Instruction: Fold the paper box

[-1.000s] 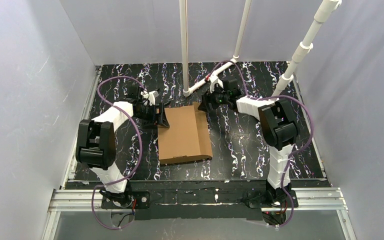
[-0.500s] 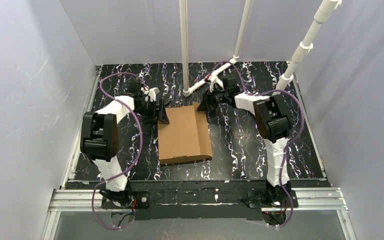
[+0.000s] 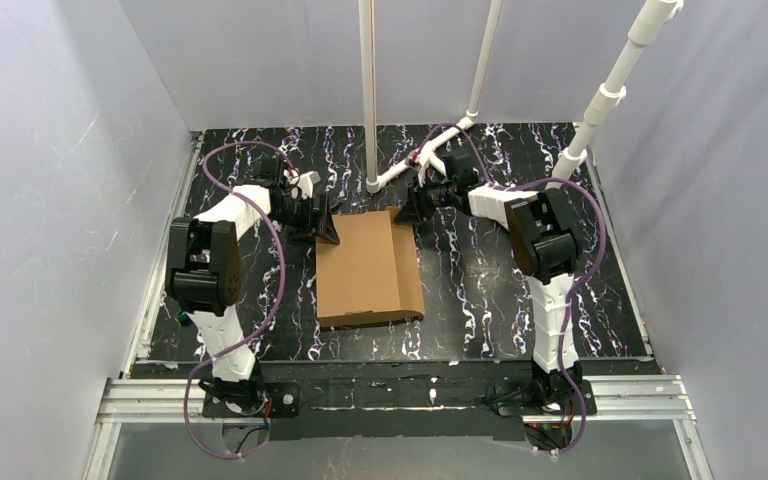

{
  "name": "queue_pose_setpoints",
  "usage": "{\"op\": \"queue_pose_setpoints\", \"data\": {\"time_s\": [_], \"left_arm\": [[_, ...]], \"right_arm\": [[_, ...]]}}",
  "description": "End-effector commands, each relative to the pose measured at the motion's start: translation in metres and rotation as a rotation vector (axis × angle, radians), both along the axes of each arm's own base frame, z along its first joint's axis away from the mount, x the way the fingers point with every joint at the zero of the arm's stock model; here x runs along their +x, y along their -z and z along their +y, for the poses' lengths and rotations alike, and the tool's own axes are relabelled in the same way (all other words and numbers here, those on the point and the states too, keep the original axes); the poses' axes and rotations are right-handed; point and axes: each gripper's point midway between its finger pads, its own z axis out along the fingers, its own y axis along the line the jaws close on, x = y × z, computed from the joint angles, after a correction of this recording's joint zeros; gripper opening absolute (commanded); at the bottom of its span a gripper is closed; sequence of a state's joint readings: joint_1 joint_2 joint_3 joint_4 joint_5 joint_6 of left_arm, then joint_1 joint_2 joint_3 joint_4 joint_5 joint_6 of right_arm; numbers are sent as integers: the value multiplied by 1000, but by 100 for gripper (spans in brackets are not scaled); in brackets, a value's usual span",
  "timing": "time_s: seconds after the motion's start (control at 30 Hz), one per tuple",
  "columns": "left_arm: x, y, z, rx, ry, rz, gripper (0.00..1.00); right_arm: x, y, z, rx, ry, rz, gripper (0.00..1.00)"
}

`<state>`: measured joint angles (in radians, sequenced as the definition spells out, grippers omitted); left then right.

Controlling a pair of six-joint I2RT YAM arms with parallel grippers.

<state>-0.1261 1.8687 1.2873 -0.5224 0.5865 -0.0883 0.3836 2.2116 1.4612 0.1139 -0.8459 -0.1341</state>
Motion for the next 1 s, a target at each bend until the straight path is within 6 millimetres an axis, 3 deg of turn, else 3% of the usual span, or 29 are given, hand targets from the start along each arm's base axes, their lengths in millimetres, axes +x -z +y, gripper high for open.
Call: {"op": "queue_pose_setpoints", "data": {"time_s": [0.0,0.13,0.33,0.97], "left_arm": [[5,-5,3,-1,7,2,72],[8,-5,3,-5,2,4,72],[12,-6,0,-15,5,9,72],[13,0,-1,-21,3,40,71]], "right_arm": [[-9,-25,3,43,-91,-96,38],[-14,-26,-1,22,-114,-131,36],[-7,-30,3,34,-113,-161,45],[4,-43,13,56,-148,-232,38]]}}
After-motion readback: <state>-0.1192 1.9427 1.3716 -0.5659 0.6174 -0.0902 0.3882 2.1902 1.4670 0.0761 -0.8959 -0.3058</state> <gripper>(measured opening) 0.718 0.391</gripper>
